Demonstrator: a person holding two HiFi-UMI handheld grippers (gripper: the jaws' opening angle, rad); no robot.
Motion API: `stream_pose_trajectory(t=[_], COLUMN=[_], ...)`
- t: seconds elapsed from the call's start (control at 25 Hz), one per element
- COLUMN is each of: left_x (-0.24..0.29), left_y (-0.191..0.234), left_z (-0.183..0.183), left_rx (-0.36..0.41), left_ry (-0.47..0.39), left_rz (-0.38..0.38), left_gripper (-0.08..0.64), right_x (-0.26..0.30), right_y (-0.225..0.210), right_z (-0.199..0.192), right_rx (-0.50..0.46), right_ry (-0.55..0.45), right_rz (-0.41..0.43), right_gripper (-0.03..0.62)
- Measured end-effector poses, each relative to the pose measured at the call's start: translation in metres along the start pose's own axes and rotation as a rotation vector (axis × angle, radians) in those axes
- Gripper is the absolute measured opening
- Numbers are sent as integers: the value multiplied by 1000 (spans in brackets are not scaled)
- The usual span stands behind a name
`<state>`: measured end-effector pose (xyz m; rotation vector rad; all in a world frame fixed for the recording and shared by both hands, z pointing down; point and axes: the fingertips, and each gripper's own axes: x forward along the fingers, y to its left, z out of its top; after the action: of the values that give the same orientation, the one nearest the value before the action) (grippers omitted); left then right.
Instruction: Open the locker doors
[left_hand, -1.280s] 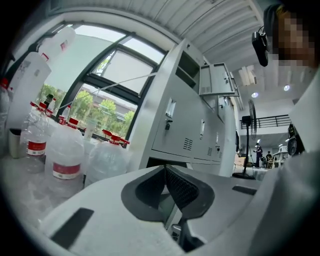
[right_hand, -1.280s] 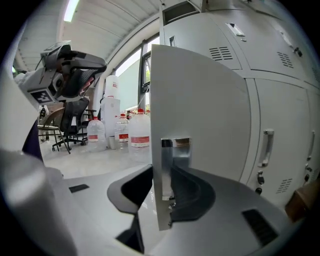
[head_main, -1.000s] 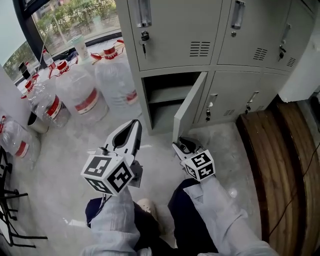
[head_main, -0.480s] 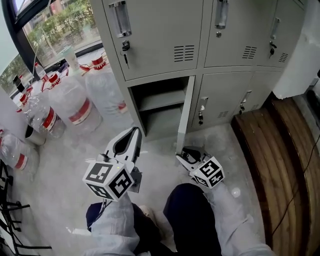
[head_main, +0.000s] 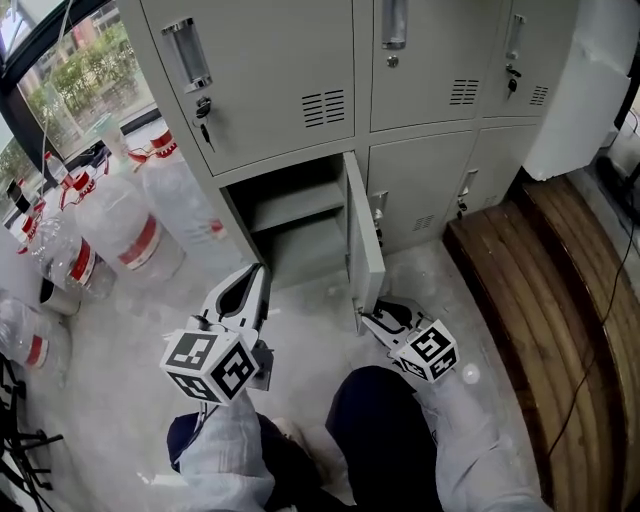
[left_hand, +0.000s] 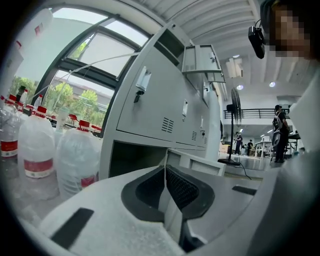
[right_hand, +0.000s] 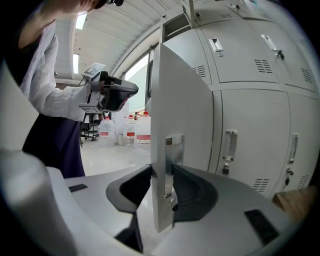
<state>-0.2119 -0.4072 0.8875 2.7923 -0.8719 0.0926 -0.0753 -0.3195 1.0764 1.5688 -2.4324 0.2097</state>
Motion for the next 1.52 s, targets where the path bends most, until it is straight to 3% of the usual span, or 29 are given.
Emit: stream_pose_trajectory(t=[0.6,0.88,1.04,1.52], left_x=[13,15,15,19], left_y=[-13,-18,-17,-17], left_z=[-9,-14,-13,-19], left_rx=[-6,55,48,62], left_ry=[21,40,38,60], left_rz=[-35,-38,-47,-44], left_gripper=[15,15,15,15], right_x=[-60,-71,-77,-81], right_y=[-66,-93,-118,-135], right_z=[-21,-26,-29,-30], right_rx=[99,124,136,133], right_ry=[-11,-21,-26,-18], right_rz=[-281,-366,-429,-487], right_gripper=[84,86,84,86])
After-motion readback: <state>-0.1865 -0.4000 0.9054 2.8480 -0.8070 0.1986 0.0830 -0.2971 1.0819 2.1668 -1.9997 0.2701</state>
